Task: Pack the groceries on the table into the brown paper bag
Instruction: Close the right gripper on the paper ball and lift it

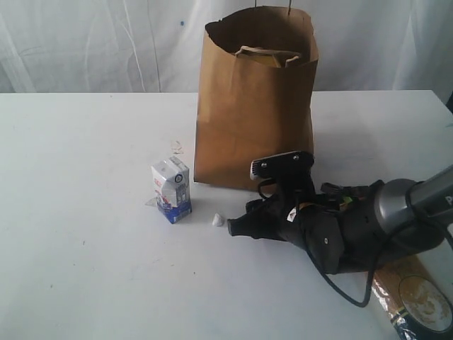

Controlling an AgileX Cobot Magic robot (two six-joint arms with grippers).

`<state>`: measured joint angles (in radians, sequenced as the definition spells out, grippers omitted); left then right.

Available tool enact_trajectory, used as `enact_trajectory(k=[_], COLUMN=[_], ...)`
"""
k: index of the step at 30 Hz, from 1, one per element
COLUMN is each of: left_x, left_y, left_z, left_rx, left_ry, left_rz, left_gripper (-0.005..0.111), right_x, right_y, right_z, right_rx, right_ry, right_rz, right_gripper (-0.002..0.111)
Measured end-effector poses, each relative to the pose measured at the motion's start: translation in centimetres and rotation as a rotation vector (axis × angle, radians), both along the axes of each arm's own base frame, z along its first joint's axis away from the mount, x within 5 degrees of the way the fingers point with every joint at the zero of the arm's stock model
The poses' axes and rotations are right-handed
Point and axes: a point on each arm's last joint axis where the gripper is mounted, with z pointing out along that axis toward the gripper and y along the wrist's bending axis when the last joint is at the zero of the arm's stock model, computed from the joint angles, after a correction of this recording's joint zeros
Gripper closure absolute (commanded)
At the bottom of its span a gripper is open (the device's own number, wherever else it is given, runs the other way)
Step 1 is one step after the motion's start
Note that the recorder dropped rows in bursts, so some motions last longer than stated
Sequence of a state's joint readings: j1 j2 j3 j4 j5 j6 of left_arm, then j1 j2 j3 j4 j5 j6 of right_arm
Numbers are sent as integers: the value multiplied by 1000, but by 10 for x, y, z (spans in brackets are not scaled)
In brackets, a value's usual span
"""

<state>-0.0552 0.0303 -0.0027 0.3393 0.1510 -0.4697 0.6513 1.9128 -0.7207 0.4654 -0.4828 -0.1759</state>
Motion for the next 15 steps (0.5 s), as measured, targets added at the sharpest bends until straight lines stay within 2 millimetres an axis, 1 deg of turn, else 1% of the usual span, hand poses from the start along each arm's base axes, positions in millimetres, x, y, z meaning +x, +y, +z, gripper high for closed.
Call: enact_trajectory(k=[4,5,8,10,11,13,15], left_x=[0,0,0,0,0,0,0], left_y=[0,0,0,0,0,0,0], left_z=[0,0,0,0,0,0,0], left_rx=[0,0,0,0,0,0,0], left_ry=[0,0,0,0,0,0,0], left_rz=[0,0,0,0,0,0,0], left_gripper=[107,107,107,107,107,107,107], right_x=[10,14,17,18,18,18,20], right_y=[3,3,-2,-3,-4,-4,-3], right_z=[6,8,7,6,6,5,3], right_rx=[21,29,29,28,28,27,24], right_ry=[2,29,75,97,103,112,126], right_rz=[-11,-24,-41,-44,-44,-44,-42], right_gripper=[60,60,60,64,69,74,77])
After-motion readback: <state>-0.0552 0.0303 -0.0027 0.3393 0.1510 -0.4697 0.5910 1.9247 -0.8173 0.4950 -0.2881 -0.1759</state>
